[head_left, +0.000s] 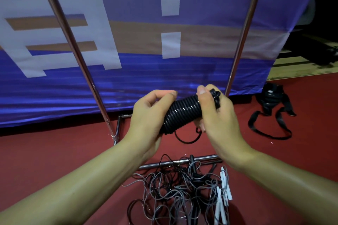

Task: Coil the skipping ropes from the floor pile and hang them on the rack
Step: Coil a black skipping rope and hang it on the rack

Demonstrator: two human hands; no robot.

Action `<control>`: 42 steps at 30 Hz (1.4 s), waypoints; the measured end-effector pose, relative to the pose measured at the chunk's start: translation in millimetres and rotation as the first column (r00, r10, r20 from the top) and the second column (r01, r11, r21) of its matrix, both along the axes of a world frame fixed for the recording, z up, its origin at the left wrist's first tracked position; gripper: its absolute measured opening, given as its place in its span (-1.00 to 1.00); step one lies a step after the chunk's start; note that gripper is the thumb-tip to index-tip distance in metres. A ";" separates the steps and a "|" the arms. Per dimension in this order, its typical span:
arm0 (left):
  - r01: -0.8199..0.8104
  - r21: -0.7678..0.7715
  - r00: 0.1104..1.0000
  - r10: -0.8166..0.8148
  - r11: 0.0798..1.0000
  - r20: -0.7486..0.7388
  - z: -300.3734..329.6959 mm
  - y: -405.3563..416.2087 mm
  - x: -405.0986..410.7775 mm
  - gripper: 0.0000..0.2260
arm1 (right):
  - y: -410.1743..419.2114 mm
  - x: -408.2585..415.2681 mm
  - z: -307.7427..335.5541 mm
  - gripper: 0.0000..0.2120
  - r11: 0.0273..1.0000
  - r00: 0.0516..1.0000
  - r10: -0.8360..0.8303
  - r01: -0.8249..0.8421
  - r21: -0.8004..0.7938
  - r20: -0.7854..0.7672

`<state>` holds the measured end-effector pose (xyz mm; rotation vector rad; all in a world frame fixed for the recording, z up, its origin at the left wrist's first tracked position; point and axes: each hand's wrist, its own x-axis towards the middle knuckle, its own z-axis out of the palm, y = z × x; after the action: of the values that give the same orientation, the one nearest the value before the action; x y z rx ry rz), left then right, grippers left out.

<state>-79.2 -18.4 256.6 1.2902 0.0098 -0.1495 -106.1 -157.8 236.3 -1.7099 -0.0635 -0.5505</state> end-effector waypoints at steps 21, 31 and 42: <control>0.559 0.485 0.735 -0.672 0.672 0.084 8.4 22.5 -1.0 -0.68 | -26.4 6.2 7.6 -0.64 0.905 0.894 0.386 -0.415 -0.097 -0.227; 0.498 0.445 0.794 -0.598 0.744 0.111 0.0 36.9 4.6 -0.58 | -59.8 12.6 6.9 -0.95 0.714 0.761 0.552 -0.642 -0.280 -0.341; 0.565 0.335 0.783 -0.618 0.754 0.073 0.3 40.8 11.7 -0.65 | -64.4 14.9 8.6 -0.79 0.549 0.785 0.466 -0.618 -0.563 -0.408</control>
<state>-67.5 22.4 256.9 1.5710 -0.5661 -0.6020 -91.3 -222.2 245.0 -2.3040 -0.7126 0.1872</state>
